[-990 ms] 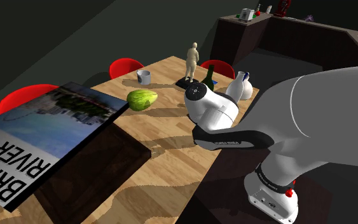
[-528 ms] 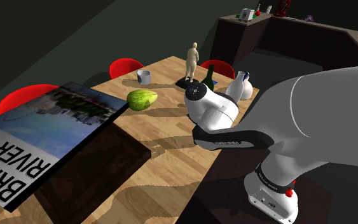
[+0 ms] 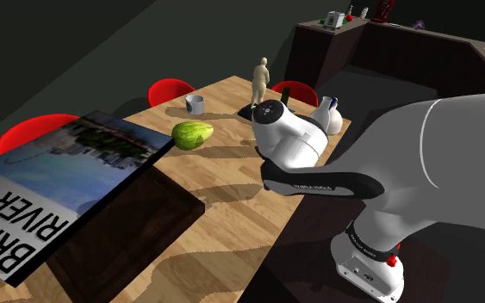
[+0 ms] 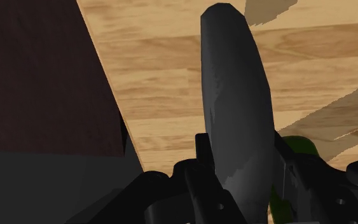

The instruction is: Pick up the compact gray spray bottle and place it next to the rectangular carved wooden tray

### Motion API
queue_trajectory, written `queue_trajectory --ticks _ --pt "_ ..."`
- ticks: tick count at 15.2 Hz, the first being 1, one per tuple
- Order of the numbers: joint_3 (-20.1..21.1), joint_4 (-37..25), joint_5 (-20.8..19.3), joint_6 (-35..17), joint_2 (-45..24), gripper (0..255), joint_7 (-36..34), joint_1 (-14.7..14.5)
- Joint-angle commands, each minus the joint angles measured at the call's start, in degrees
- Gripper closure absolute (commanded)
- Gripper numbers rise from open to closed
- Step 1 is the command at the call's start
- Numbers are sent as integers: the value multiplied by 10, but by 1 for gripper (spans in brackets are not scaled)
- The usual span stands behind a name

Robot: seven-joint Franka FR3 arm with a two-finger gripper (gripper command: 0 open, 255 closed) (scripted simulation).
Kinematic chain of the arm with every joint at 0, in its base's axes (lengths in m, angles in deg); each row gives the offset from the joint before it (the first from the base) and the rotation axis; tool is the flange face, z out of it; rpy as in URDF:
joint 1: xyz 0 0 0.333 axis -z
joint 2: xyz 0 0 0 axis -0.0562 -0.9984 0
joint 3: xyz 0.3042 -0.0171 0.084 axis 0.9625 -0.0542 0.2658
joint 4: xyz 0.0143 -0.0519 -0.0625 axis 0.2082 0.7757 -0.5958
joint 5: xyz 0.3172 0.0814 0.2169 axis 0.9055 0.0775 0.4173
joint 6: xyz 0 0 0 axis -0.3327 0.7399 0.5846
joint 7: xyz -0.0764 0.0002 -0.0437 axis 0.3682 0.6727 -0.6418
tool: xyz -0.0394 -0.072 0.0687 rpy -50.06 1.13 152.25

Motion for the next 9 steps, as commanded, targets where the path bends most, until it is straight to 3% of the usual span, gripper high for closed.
queue_trajectory --ticks 1,9 --pt "-19 -5 -2 19 11 255 8 -13" --pt "-86 -28 -13 90 52 255 40 -47"
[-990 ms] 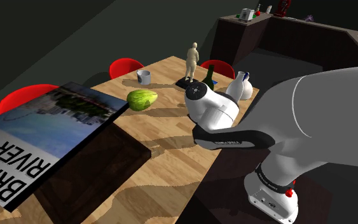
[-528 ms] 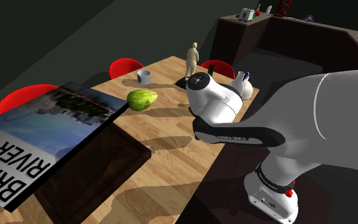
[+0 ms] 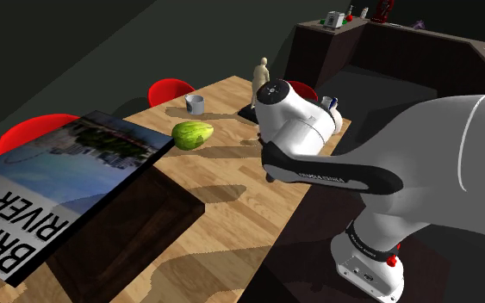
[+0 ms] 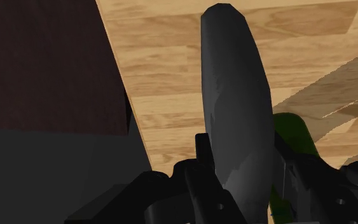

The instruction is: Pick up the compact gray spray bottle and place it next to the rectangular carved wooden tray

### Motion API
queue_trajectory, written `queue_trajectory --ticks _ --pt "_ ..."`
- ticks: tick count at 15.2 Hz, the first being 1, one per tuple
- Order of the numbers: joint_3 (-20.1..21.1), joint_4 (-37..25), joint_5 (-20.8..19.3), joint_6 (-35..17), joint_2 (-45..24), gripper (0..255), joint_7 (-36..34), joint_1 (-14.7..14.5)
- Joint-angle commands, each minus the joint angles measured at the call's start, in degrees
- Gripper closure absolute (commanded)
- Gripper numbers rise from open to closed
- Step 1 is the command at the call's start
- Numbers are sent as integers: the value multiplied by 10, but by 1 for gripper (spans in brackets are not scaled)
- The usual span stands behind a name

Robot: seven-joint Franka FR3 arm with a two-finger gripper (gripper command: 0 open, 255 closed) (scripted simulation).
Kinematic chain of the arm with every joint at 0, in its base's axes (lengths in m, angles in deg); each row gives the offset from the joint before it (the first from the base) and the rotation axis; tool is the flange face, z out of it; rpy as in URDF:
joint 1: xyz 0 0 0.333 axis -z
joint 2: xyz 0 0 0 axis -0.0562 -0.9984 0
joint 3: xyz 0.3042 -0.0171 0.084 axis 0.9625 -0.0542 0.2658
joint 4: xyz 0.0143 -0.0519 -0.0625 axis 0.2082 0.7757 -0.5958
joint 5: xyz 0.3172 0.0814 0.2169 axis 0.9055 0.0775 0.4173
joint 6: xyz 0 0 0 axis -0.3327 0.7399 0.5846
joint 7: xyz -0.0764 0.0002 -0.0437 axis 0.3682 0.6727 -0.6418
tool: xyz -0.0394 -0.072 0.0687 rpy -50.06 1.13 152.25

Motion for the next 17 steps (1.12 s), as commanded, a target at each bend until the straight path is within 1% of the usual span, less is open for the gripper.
queue_trajectory --ticks 1,8,17 --pt "-15 -8 -4 18 9 255 8 -4" --pt "-61 -37 -19 74 36 255 32 -17" --pt "-109 -82 -40 140 59 255 60 -21"
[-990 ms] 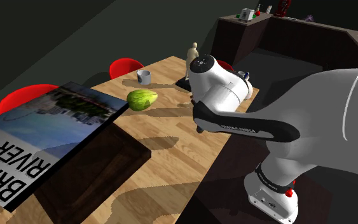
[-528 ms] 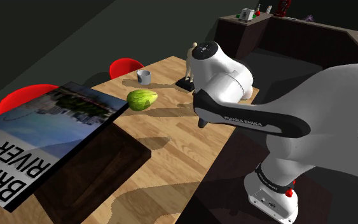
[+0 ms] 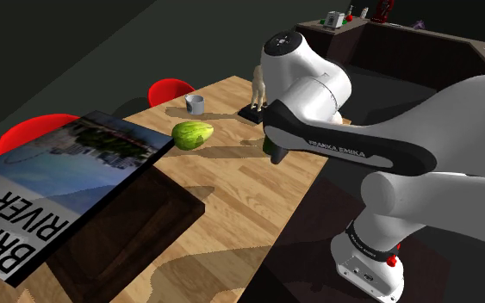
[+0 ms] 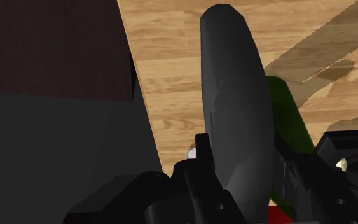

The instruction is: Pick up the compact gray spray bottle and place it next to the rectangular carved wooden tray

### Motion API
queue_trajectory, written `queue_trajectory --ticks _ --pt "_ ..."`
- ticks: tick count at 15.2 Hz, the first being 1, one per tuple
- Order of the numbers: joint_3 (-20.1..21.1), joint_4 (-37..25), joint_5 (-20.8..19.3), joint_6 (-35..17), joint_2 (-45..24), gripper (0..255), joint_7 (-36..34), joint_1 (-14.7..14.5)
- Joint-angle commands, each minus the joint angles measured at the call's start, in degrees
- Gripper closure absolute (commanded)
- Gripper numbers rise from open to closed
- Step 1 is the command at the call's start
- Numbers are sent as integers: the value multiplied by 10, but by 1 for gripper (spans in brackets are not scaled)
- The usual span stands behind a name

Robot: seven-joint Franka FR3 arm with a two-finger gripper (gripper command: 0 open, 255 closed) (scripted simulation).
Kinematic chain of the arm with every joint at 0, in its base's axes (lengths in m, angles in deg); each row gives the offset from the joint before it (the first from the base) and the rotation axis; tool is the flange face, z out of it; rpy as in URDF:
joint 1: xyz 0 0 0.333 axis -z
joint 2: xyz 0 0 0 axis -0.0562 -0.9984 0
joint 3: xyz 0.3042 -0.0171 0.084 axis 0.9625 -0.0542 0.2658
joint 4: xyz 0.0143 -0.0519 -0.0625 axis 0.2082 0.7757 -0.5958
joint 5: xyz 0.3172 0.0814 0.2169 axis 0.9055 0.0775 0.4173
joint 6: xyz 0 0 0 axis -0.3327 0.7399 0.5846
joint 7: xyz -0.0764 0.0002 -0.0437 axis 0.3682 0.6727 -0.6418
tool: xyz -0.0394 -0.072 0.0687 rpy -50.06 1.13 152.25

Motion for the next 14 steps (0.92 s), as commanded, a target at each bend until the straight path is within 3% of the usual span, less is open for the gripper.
queue_trajectory --ticks 1,14 --pt "-10 -9 -4 14 5 255 6 -1" --pt "-62 -90 -35 100 14 255 40 10"
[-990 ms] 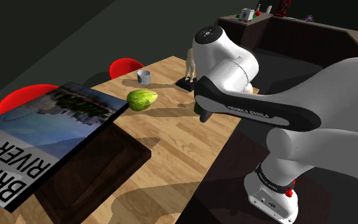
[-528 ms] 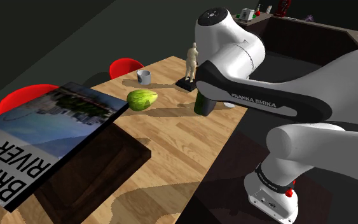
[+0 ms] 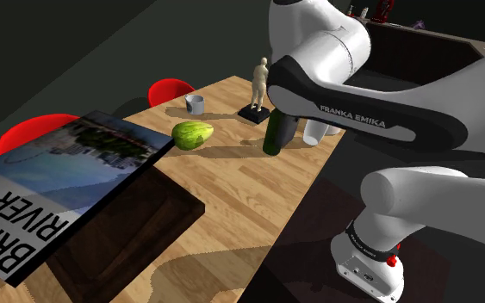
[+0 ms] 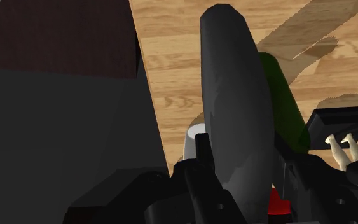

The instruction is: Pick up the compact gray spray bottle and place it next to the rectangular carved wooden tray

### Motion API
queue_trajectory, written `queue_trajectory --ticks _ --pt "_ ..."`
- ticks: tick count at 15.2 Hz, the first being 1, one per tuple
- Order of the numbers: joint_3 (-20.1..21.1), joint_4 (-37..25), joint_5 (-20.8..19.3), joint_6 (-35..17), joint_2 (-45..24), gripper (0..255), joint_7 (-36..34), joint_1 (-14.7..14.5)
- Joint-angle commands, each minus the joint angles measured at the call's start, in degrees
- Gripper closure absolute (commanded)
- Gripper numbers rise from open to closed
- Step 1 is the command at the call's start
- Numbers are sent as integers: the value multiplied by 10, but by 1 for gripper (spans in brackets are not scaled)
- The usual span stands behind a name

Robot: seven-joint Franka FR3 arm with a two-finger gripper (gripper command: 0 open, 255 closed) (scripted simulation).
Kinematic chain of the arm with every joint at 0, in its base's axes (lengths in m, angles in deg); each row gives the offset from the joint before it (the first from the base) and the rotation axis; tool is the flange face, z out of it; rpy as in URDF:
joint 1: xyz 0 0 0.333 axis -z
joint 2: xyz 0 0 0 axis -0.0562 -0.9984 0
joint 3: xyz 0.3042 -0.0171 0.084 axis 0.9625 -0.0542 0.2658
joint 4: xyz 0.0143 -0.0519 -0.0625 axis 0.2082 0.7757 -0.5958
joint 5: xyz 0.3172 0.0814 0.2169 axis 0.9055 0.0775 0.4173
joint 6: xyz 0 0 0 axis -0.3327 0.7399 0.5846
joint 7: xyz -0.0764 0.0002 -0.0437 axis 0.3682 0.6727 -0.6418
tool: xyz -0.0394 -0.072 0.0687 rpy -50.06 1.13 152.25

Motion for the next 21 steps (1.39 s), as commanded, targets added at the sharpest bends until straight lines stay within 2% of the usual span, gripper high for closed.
queue_trajectory --ticks 1,13,17,21 --pt "-6 -15 -4 14 -1 255 4 2" --pt "-39 -102 -30 84 -13 255 31 20" --pt "25 -169 -13 107 -51 255 -17 45" --pt "97 -245 -2 131 -90 255 -65 85"
